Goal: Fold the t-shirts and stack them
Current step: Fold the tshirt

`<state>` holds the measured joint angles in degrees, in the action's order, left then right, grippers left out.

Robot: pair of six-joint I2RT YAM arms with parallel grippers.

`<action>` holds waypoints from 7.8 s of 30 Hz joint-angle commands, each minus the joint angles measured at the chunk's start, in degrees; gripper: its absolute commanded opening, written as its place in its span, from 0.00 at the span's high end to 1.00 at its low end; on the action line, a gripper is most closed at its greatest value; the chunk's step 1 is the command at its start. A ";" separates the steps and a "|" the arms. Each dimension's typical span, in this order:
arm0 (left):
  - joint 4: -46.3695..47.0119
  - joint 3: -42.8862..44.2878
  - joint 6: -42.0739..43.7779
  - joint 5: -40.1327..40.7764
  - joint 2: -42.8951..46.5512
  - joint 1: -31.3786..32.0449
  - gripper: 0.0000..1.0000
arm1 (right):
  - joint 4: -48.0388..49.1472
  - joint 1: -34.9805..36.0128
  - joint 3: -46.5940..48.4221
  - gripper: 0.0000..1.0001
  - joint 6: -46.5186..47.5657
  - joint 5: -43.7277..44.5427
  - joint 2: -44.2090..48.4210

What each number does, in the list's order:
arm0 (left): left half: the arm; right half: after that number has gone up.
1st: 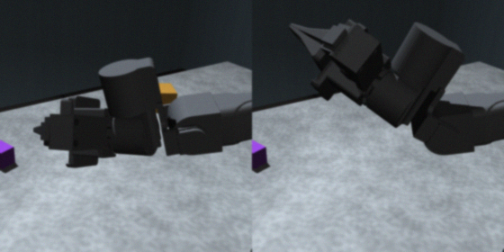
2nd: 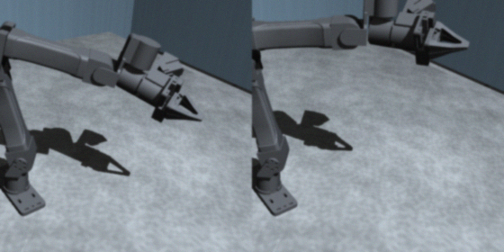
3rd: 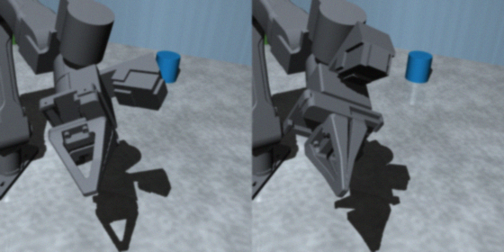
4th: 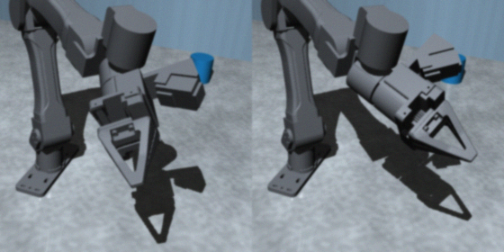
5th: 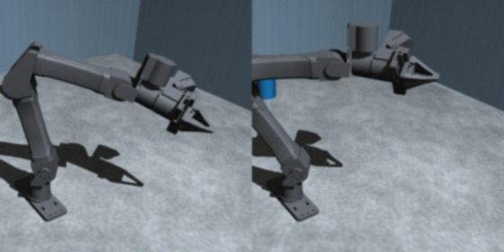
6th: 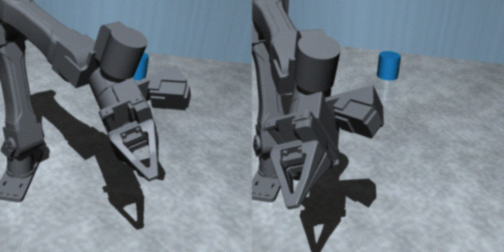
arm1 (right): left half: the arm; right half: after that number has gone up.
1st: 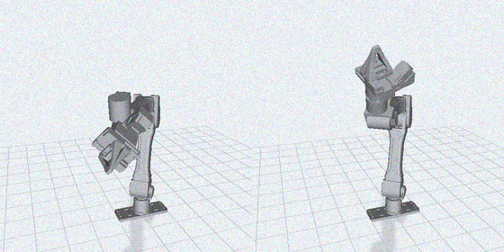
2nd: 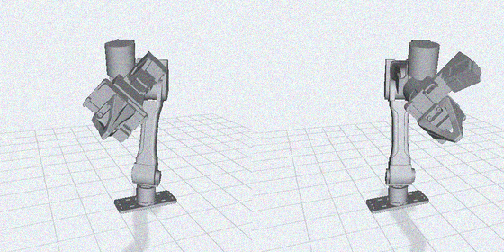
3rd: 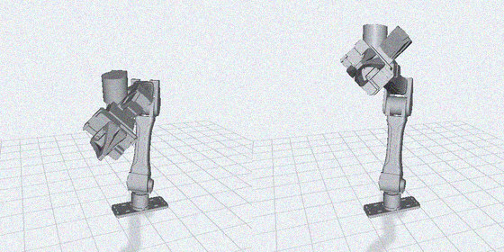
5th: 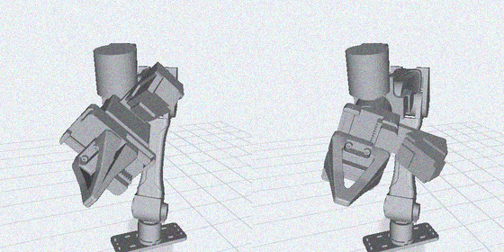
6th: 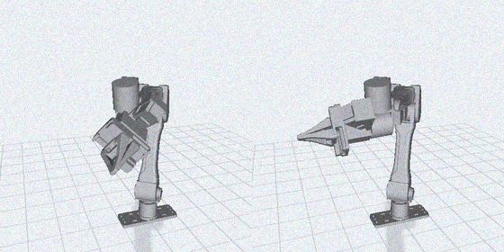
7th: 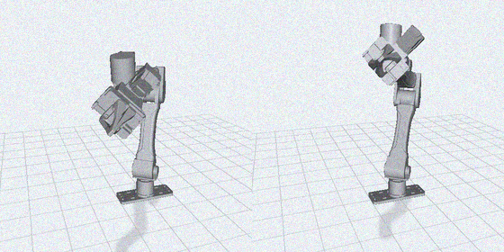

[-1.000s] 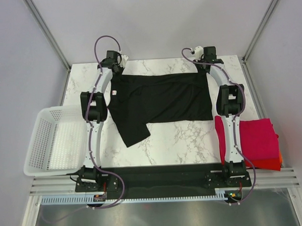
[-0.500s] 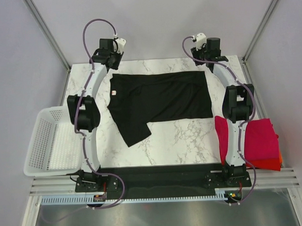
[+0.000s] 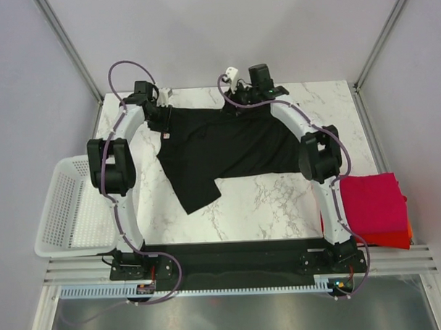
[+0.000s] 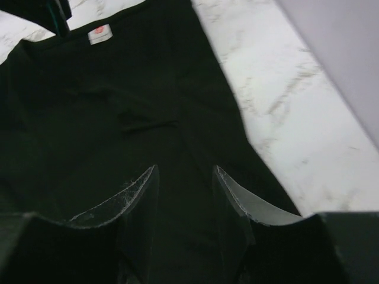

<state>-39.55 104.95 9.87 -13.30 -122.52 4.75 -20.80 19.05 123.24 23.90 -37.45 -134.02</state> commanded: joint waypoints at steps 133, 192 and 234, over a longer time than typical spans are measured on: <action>-11.34 -11.34 13.86 -10.08 12.74 -2.56 0.62 | -45.38 -12.63 -36.49 0.53 53.79 16.09 30.39; -19.61 -48.08 38.47 -2.61 35.60 17.47 0.56 | -35.72 -16.41 -44.75 1.00 55.20 23.74 21.16; -2.02 -55.20 26.69 4.76 32.16 29.97 0.98 | -34.22 -16.76 -46.87 1.00 49.14 23.39 25.82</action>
<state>-44.36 50.98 37.30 -11.57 -91.24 34.52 -54.63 2.76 75.31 75.35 -12.19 -110.08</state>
